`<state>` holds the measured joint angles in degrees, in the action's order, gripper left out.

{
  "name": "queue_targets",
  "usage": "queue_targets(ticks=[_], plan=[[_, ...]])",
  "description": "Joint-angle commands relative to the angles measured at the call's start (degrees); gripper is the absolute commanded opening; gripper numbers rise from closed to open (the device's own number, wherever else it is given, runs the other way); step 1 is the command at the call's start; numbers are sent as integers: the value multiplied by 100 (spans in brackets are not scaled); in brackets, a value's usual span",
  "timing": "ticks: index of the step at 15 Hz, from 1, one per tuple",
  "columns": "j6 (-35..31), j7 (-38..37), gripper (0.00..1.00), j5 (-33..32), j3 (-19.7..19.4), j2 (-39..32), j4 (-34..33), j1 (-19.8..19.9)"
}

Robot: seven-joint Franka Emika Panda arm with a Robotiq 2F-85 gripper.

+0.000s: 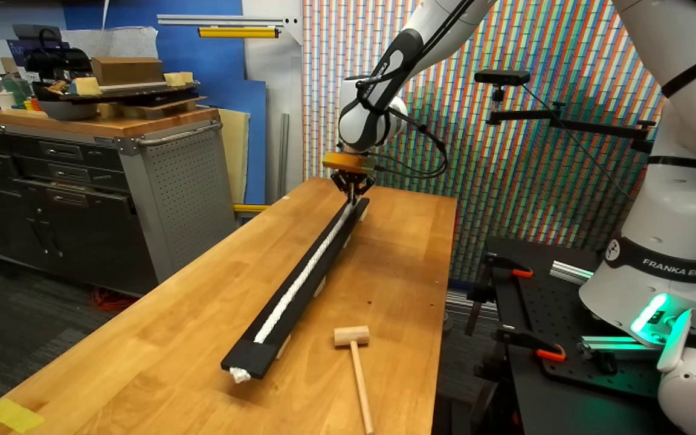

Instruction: Place the white rope across the black thing

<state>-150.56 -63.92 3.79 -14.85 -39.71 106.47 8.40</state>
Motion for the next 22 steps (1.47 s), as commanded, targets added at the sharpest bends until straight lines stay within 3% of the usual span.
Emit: queue_targets(ticks=[1,8,15,22], plan=[[-78,116,3,129,-65,-168,-240,-47],[-345,134,3,166,10,-8,67,-125],[-1200,200,3,181,14,342,869,-384],[-1597,108,3,123,-284,584,1512,-698]])
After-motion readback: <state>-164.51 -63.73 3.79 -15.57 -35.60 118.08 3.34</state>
